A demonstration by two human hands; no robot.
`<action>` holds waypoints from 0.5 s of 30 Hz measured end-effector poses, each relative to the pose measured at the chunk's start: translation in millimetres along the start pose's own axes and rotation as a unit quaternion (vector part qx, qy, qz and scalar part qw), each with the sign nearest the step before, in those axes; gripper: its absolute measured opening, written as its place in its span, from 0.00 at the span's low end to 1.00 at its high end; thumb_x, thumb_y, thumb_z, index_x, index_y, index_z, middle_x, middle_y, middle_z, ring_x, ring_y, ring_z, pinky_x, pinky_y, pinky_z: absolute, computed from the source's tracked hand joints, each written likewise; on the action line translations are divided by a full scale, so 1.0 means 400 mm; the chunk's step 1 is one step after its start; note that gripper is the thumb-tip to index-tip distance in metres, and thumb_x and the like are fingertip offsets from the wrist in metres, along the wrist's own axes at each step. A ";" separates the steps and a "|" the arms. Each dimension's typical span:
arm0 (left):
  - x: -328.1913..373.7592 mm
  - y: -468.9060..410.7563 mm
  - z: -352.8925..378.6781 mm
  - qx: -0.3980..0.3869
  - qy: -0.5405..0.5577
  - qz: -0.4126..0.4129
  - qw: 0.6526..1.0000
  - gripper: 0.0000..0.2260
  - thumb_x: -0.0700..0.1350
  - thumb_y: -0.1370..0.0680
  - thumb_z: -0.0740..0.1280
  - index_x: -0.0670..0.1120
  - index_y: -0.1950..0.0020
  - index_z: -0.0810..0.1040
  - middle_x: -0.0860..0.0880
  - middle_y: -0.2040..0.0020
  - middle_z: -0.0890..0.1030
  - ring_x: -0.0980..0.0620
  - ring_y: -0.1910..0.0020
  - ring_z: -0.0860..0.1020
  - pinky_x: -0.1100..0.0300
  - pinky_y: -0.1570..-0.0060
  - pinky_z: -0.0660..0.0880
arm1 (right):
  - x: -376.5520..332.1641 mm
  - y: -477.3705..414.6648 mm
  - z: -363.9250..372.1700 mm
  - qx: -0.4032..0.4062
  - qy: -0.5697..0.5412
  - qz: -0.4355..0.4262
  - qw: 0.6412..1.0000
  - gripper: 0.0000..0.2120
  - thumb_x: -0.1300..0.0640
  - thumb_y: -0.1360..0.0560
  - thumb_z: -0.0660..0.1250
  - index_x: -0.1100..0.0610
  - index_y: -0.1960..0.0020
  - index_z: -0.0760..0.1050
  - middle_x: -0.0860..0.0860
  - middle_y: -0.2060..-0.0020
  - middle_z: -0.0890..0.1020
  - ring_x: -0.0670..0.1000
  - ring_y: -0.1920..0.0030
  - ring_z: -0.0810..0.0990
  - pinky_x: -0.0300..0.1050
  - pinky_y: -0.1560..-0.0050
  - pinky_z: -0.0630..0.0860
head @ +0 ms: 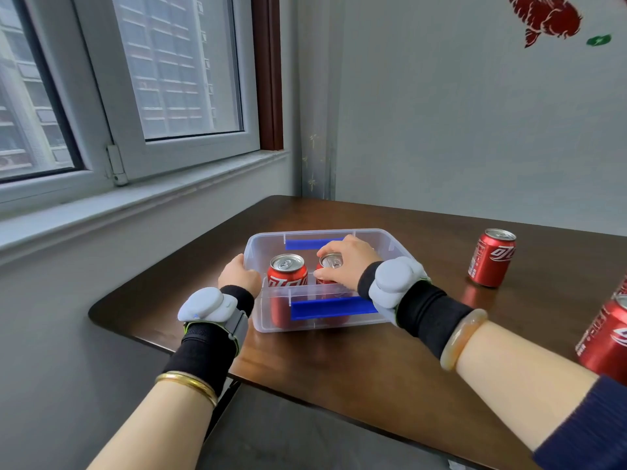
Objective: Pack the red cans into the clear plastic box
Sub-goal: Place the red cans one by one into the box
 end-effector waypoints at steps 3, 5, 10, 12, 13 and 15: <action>-0.002 0.003 -0.003 0.005 0.001 -0.006 1.000 0.17 0.33 0.25 0.55 0.38 0.39 0.74 0.39 0.40 0.78 0.38 0.40 0.75 0.52 0.41 0.71 | -0.004 0.000 0.003 0.000 -0.002 -0.001 1.000 0.20 0.43 0.29 0.68 0.48 0.38 0.75 0.53 0.37 0.73 0.56 0.39 0.75 0.50 0.39 0.74; 0.000 0.006 -0.003 0.006 0.005 -0.006 1.000 0.17 0.33 0.25 0.55 0.37 0.39 0.74 0.38 0.40 0.78 0.39 0.40 0.75 0.53 0.42 0.71 | -0.007 0.000 0.002 0.001 0.001 -0.003 1.000 0.21 0.42 0.29 0.68 0.48 0.38 0.75 0.53 0.37 0.73 0.56 0.38 0.75 0.50 0.38 0.74; 0.003 0.009 -0.004 0.002 0.009 -0.002 1.000 0.15 0.33 0.25 0.55 0.41 0.43 0.75 0.38 0.40 0.78 0.40 0.43 0.76 0.53 0.42 0.71 | -0.012 0.001 0.002 0.003 0.017 0.000 1.000 0.22 0.40 0.29 0.67 0.47 0.38 0.75 0.53 0.37 0.73 0.56 0.38 0.75 0.51 0.39 0.75; 0.004 0.008 -0.003 0.001 0.010 -0.001 1.000 0.14 0.34 0.25 0.55 0.42 0.44 0.75 0.38 0.40 0.78 0.40 0.44 0.76 0.54 0.44 0.71 | -0.012 0.000 0.003 -0.004 0.028 0.004 1.000 0.23 0.40 0.29 0.66 0.47 0.37 0.73 0.53 0.36 0.73 0.57 0.38 0.75 0.51 0.39 0.75; 0.005 0.008 -0.003 0.002 0.012 -0.002 1.000 0.15 0.34 0.25 0.55 0.42 0.43 0.75 0.38 0.40 0.78 0.40 0.44 0.76 0.54 0.44 0.71 | -0.010 -0.001 0.003 -0.009 0.035 0.005 0.999 0.23 0.40 0.28 0.65 0.48 0.36 0.73 0.53 0.36 0.72 0.57 0.38 0.74 0.51 0.38 0.75; 0.004 0.007 -0.003 0.005 0.017 -0.007 1.000 0.16 0.34 0.25 0.55 0.39 0.40 0.75 0.38 0.40 0.78 0.41 0.46 0.75 0.53 0.42 0.71 | -0.005 -0.004 0.001 -0.023 0.042 0.007 0.999 0.24 0.40 0.26 0.62 0.48 0.33 0.71 0.53 0.33 0.72 0.57 0.36 0.74 0.51 0.37 0.73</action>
Point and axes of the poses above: each hand's wrist, its own y-axis away from the middle knuckle, its own z-axis out of the palm, x = y × z, the point moved 6 cm from there along -y, towards the middle knuckle
